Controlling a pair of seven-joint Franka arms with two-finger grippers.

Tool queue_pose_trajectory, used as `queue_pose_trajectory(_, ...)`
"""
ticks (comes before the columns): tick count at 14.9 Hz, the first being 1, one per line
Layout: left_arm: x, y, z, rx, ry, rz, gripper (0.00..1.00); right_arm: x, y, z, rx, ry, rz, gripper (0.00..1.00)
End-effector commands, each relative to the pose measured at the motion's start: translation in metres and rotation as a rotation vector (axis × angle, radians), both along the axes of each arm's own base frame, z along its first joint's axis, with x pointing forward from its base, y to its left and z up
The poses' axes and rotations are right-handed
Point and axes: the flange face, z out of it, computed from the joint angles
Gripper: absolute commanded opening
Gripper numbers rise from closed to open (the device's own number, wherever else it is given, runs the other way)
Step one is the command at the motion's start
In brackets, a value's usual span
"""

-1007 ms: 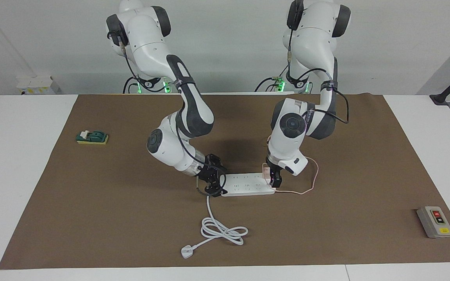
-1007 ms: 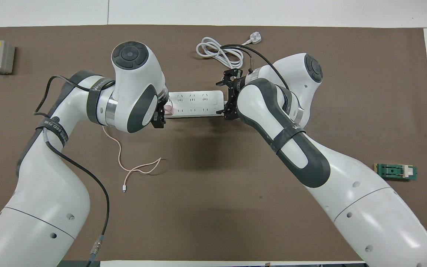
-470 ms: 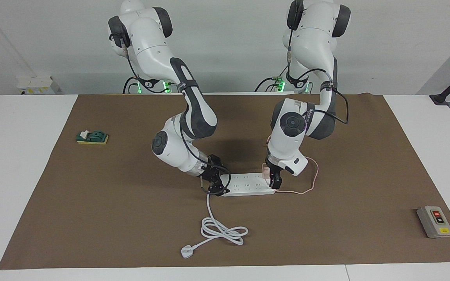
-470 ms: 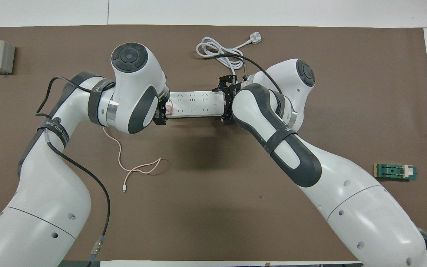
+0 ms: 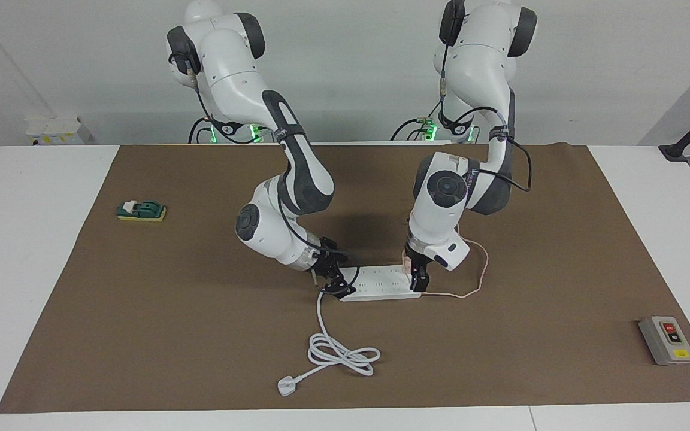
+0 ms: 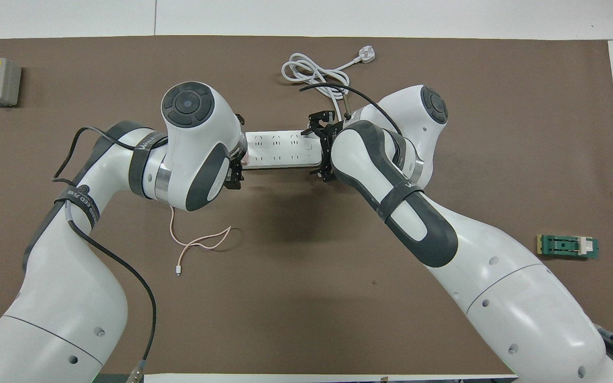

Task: Unplug charger and place it aside
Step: 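Pull the charger out of the strip with the left gripper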

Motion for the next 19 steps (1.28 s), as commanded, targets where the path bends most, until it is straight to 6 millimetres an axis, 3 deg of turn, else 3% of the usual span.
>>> queue_pose_trajectory(1,-0.011,0.009,0.005,-0.011,-0.011,-0.001,0.99,0.007,-0.002,-0.011,0.016,0.000,0.007,1.00)
queue_pose_trajectory(9,-0.007,0.017,0.001,-0.010,-0.012,-0.004,0.95,0.022,-0.001,-0.014,0.029,-0.021,-0.007,1.00)
queue_pose_trajectory(17,-0.007,0.013,-0.008,0.001,-0.003,-0.015,0.90,0.020,0.004,-0.016,0.033,-0.020,-0.009,1.00)
queue_pose_trajectory(19,-0.005,0.011,-0.006,-0.002,-0.009,-0.015,0.84,0.021,0.002,-0.017,0.053,-0.008,-0.030,0.90)
